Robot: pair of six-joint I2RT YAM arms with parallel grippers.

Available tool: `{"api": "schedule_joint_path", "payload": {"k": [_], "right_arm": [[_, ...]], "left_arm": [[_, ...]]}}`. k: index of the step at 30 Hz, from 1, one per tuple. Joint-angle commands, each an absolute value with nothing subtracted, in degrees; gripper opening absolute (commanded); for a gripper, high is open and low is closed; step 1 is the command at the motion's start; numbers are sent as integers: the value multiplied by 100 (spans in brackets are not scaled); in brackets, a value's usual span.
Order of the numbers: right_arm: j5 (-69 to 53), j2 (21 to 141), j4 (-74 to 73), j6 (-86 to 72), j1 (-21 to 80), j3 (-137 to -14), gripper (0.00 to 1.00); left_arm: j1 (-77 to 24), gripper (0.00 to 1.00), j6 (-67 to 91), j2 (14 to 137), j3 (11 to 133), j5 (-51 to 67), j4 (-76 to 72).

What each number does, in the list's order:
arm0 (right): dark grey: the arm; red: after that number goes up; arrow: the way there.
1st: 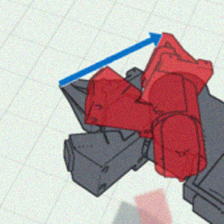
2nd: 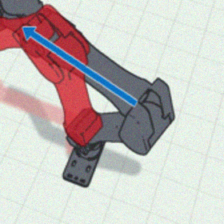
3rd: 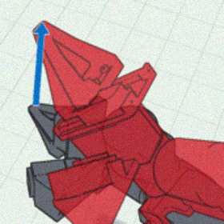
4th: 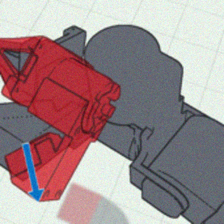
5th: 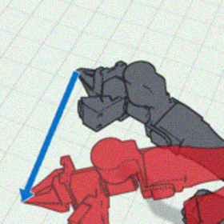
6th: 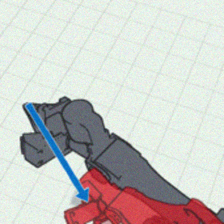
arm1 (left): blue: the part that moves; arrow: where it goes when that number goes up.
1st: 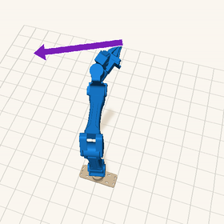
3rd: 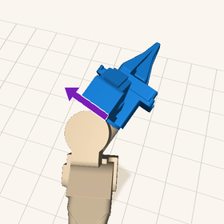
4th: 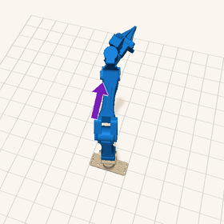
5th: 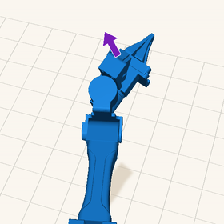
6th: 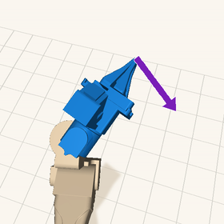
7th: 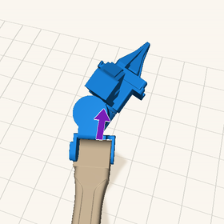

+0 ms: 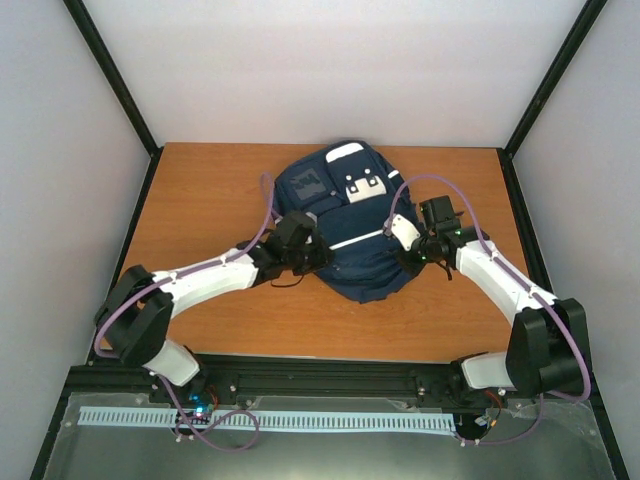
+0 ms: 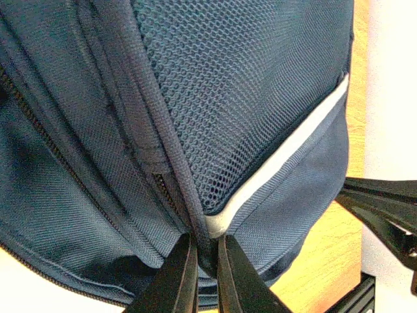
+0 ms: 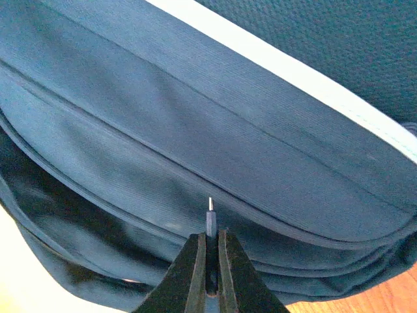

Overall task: Pack the student bag
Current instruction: Zip the student bag at the center of the board.

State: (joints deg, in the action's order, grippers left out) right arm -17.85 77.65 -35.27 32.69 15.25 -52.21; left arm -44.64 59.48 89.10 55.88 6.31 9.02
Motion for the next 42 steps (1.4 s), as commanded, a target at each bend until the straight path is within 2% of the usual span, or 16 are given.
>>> {"api": "schedule_joint_path", "payload": {"k": [1, 6, 11, 12, 13, 14, 16, 22, 27, 35, 42], "right_arm": [[-1656, 7546, -3506, 3491, 1398, -5358, 3], [-2306, 7576, -3579, 3414, 1570, -5331, 3], [-2364, 7967, -3535, 2935, 2979, -5745, 3], [-2437, 8113, -3533, 2836, 3150, -5894, 3], [-2491, 8265, -3533, 2764, 3283, -6059, 3], [-2501, 8398, -3523, 2714, 3382, -6197, 3], [-2489, 8610, -3474, 2683, 3508, -6342, 3], [-2538, 8654, -3206, 2623, 3620, -6189, 3], [-2545, 8671, -3186, 2643, 3630, -6102, 3], [-2506, 8572, -3147, 2654, 3630, -6000, 3], [-2474, 8526, -3126, 2678, 3630, -5955, 3]], "left_arm": [[-4012, 1, 5470, 8234, 5252, 749, 1857], [-3298, 1, 4993, 7756, 5042, 735, 2427], [-2668, 1, 4485, 8069, 5369, 713, 2636], [-2574, 3, 4421, 8208, 5529, 755, 2711], [-2523, 11, 4417, 8319, 5664, 767, 2889], [-2507, 24, 4456, 8350, 5763, 765, 2969], [-2505, 39, 4678, 8190, 5681, 912, 2872], [-2703, 48, 5889, 7049, 4610, 1209, 2223], [-3067, 55, 6670, 6614, 4228, 945, 1758], [-3594, 54, 7171, 7298, 4435, 827, 1066], [-3742, 47, 7274, 7920, 4595, 803, 635]]}}
